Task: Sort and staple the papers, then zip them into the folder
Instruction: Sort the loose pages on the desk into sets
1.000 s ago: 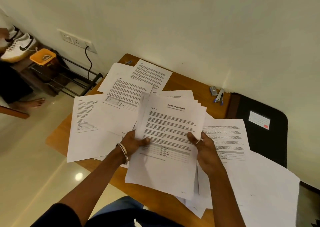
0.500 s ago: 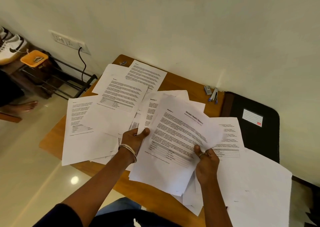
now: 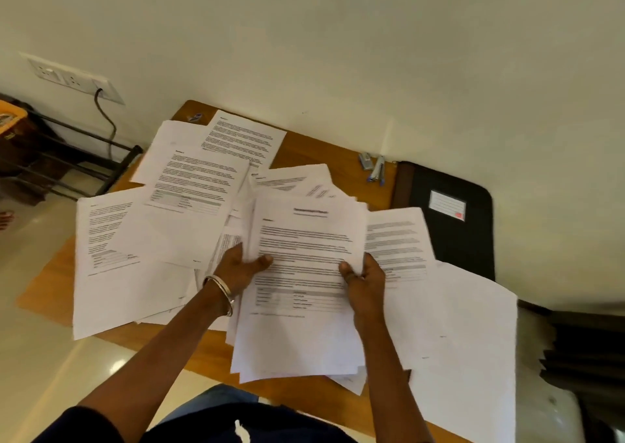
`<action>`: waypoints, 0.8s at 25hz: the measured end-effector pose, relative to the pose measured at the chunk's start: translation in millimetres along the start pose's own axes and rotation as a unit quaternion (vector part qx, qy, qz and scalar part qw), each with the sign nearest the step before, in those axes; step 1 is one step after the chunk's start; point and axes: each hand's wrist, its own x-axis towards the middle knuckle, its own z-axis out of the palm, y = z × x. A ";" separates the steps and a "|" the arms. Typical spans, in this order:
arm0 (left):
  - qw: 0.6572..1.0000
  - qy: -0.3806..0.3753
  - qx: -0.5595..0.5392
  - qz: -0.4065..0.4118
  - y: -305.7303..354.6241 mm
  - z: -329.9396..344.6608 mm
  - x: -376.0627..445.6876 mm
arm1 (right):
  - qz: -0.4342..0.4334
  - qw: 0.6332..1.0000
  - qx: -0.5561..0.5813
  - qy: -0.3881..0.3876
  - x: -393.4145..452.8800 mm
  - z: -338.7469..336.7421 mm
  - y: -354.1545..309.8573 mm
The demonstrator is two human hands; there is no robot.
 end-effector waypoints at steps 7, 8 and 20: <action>0.987 0.037 0.076 0.135 23.1 45.3 -9.1 | -0.061 0.996 0.030 0.053 -7.6 -26.6 -41.7; 0.979 0.058 0.083 0.177 37.1 55.0 -11.1 | -0.074 0.995 0.037 0.064 -6.3 -31.8 -52.2; 0.963 0.197 0.133 0.127 12.3 68.5 -21.4 | -0.106 0.985 -0.137 0.005 5.2 -27.7 -8.9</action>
